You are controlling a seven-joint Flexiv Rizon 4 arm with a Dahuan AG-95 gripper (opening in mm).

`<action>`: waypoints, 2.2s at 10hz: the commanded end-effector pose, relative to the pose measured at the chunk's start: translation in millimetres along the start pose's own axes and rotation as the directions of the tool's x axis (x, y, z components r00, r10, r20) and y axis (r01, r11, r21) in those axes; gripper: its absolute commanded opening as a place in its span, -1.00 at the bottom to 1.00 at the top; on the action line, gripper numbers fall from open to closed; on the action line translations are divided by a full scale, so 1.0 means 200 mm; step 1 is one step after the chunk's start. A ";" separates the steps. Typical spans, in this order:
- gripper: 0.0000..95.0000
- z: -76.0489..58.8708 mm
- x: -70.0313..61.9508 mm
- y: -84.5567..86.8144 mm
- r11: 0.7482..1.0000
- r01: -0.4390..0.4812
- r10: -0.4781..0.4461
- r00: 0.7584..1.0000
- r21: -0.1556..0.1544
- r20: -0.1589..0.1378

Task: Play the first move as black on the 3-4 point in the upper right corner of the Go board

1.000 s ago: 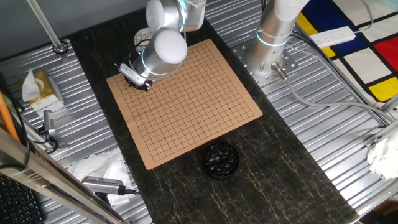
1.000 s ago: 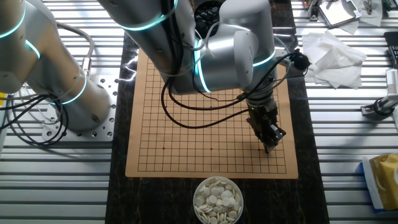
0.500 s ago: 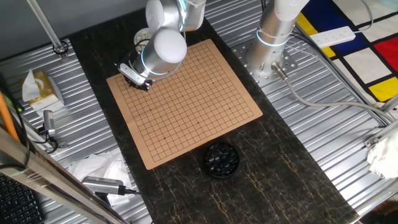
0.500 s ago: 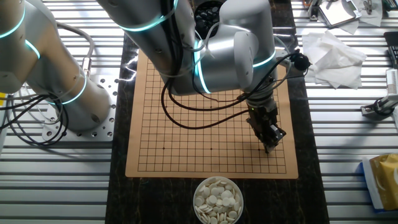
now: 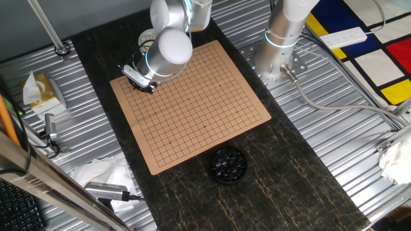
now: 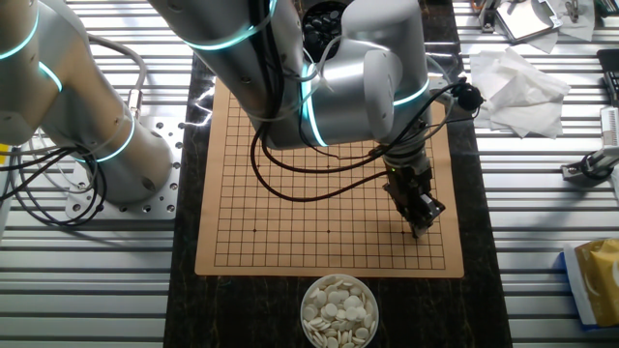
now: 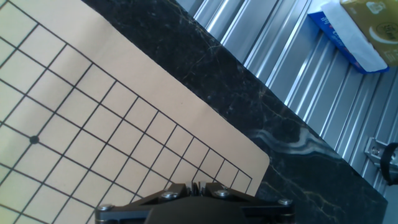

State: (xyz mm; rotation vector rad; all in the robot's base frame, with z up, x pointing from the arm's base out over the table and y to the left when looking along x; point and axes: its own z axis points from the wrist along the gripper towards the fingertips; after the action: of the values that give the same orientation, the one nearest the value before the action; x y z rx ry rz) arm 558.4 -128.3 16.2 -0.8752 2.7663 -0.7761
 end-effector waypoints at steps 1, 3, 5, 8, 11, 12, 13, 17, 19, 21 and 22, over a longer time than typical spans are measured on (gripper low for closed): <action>-0.60 0.00 0.00 0.00 1.000 0.002 -0.002 1.000 -0.002 0.001; -0.60 0.00 0.00 0.00 1.000 0.003 -0.003 1.000 -0.004 0.002; -0.60 0.00 0.00 0.00 1.000 0.006 -0.006 1.000 -0.004 0.002; -0.60 0.00 0.00 0.00 1.000 0.008 -0.008 1.000 -0.006 0.003; -0.60 0.00 0.00 0.00 1.000 0.008 -0.008 1.000 -0.009 0.005; -0.60 0.00 0.00 0.00 1.000 0.008 -0.008 1.000 -0.010 0.006; -0.60 0.00 0.00 0.00 1.000 0.009 -0.009 1.000 -0.010 0.006; -0.60 0.00 -0.01 0.00 1.000 0.007 -0.007 1.000 -0.014 0.008; -0.60 0.00 -0.01 0.00 1.000 0.007 -0.007 1.000 -0.016 0.008; -0.60 -0.01 -0.01 0.00 1.000 0.001 -0.001 1.000 -0.022 0.006; -0.60 -0.01 -0.02 0.00 1.000 -0.002 0.002 1.000 -0.026 0.003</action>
State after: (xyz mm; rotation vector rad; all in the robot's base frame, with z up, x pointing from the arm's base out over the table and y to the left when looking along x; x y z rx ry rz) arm 561.4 -125.0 17.8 -0.8777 2.7810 -0.7339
